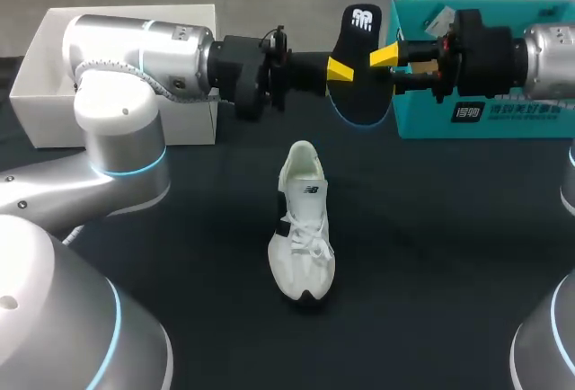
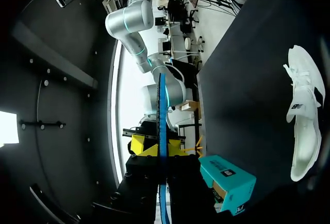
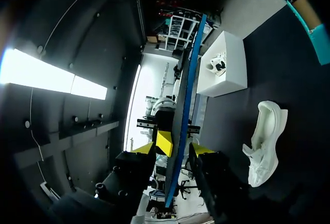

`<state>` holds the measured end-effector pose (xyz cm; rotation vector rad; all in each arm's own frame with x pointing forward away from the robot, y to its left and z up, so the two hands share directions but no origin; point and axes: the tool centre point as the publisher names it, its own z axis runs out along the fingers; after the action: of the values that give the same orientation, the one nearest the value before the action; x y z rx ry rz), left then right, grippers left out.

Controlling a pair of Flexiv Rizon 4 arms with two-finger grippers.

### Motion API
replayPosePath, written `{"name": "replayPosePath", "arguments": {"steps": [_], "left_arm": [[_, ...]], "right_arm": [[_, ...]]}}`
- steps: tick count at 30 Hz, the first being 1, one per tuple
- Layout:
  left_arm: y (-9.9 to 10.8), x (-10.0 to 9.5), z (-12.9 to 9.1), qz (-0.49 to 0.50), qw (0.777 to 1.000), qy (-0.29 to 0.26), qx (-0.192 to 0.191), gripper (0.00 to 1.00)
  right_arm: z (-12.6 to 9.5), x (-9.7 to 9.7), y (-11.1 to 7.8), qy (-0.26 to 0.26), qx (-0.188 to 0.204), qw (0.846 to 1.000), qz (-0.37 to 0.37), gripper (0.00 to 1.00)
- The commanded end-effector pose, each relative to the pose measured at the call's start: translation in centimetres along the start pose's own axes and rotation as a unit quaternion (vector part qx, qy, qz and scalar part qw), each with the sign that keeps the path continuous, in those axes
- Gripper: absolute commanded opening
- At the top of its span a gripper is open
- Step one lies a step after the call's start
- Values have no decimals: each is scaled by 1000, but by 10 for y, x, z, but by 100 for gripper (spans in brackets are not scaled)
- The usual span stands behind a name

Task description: Take the shoe out of the shoebox, open the shoe tongue, remove and reinsert the insole, then place the shoe into the shoebox

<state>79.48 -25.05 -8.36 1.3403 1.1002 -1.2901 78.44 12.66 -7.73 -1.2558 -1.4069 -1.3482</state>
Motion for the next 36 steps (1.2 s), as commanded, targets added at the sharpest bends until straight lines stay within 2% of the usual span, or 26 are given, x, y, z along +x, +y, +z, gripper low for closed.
{"name": "replayPosePath", "arguments": {"steps": [1, 4, 7, 9, 10, 18, 20, 22, 23, 30, 36], "left_arm": [[-1, 0, 4, 3, 1000, -3, -4, 0], [-1, 0, 4, 7, 1000, -5, -5, 0], [-1, -1, 3, 8, 1000, -6, -4, 0], [-2, -2, 2, 7, 1000, -8, -3, 0], [-2, -2, 2, 6, 1000, -9, -3, 0], [-1, -3, -2, -3, 1000, -14, -7, 0], [0, -4, -3, -3, 1000, -15, -9, 41], [0, -4, -4, -3, 1000, -15, -10, 96], [1, -4, -5, -4, 1000, -15, -11, 100], [1, -5, -15, -11, 1000, -12, -2, 100], [1, -4, -34, -4, 1000, 8, -2, 100]], "right_arm": [[6, -2, 2, 1, 5, 1000, 3, 38], [7, -3, 1, 2, 6, 1000, 5, 36], [8, -3, 0, 3, 7, 1000, 7, 27], [8, -3, -1, 3, 7, 1000, 8, 12], [8, -4, -1, 3, 7, 1000, 9, 0], [11, -4, 0, 7, 10, 1000, 8, 0], [11, -4, 0, 7, 10, 1000, 7, 0], [11, -4, 0, 7, 9, 1000, 7, 0], [11, -4, 0, 7, 9, 1000, 7, 0], [4, -5, -3, 4, -4, 1000, 5, 0], [-2, -6, -5, 1, -13, 1000, 2, 0]]}}
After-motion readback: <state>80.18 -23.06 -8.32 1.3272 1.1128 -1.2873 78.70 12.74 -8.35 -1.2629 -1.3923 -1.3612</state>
